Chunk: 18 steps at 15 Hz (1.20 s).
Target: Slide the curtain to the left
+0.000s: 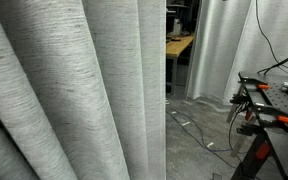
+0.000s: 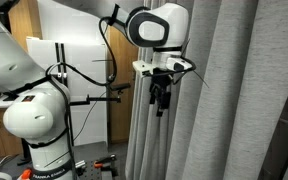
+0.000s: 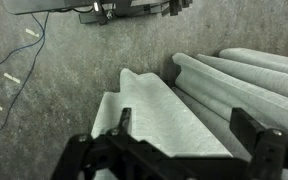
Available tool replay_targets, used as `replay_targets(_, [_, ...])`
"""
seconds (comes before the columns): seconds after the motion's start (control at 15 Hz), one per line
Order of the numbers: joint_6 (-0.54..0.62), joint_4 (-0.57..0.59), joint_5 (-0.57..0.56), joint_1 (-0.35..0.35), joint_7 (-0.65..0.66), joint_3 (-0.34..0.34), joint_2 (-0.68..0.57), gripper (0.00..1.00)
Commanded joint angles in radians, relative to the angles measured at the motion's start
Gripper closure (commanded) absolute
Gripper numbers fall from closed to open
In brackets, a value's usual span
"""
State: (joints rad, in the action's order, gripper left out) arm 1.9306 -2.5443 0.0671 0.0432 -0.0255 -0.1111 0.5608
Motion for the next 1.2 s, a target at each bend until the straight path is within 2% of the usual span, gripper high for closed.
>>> replay_targets(0.0, [-0.002, 0.002, 0.005, 0.011, -0.005, 0.010, -0.001, 0.00])
replay_targets(0.93, [0.004, 0.014, 0.003, 0.017, -0.011, 0.002, -0.007, 0.00])
replay_targets(1.13, [0.044, 0.027, -0.002, 0.026, -0.018, -0.006, -0.008, 0.00])
